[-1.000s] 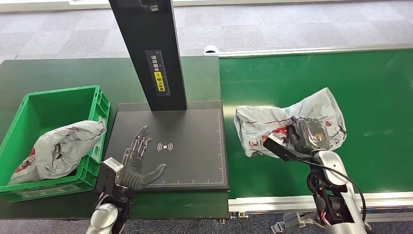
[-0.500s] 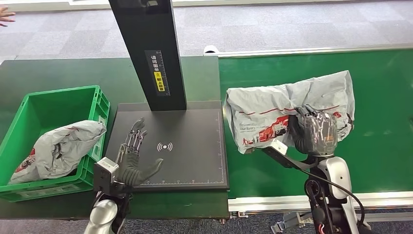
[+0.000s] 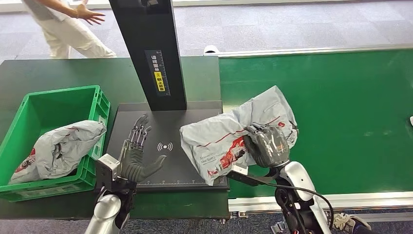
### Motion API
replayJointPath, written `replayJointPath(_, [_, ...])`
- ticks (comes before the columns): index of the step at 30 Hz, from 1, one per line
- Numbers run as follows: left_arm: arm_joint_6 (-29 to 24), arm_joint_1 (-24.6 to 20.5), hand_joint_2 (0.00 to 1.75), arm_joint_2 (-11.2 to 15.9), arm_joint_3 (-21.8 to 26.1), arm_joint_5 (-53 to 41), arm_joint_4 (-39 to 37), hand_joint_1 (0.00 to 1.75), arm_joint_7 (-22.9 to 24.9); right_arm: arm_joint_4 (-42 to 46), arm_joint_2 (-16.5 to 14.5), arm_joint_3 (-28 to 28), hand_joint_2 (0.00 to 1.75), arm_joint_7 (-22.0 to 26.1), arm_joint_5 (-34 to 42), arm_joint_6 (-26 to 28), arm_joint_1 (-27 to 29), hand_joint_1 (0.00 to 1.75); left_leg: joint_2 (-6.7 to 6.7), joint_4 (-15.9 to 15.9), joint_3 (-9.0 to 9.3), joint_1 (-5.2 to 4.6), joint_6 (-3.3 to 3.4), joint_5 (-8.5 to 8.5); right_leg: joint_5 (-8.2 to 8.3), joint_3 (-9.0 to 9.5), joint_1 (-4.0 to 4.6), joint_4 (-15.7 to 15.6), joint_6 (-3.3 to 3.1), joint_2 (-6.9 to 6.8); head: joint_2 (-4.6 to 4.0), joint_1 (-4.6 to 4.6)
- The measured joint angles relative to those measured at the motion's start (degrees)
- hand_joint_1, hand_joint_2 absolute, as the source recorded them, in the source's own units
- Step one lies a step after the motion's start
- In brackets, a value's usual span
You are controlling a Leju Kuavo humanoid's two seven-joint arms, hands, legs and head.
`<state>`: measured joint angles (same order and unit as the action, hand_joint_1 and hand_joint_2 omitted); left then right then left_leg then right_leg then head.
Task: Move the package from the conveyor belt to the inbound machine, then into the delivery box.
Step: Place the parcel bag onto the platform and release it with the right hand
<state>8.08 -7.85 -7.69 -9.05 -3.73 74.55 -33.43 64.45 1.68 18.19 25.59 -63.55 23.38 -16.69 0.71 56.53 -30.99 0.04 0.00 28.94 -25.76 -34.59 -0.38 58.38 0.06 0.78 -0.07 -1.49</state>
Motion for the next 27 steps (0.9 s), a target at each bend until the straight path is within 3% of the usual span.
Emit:
replayJointPath(9, [-0.4,-0.4,1.75,0.4,-0.4,0.8,-1.2,0.00,-1.0,-5.2,-0.7,7.0,1.75,0.6,1.8,-1.7,-0.9,1.75,-0.01,0.0,0.00,0.00,0.00,0.00,0.00,0.00,0.00,0.0,0.00,0.00,0.00,0.01])
replayJointPath(18, [-1.0,-0.4,1.75,0.9,-0.9,1.2,-1.5,0.00,-1.6,-7.4,-0.9,8.9,1.75,-2.1,0.4,0.1,-2.3,1.75,0.00,0.0,0.01,0.00,0.00,0.00,0.00,0.00,0.00,0.0,0.00,0.00,0.00,0.00])
replayJointPath(27, [-0.8,-0.8,1.75,1.1,-1.4,1.9,-2.4,0.00,-2.1,-11.0,-1.5,9.2,1.75,-2.6,-1.4,7.0,-4.4,1.75,0.00,0.0,0.01,0.00,0.00,-0.01,0.00,0.01,0.00,0.0,0.00,0.00,0.00,0.01])
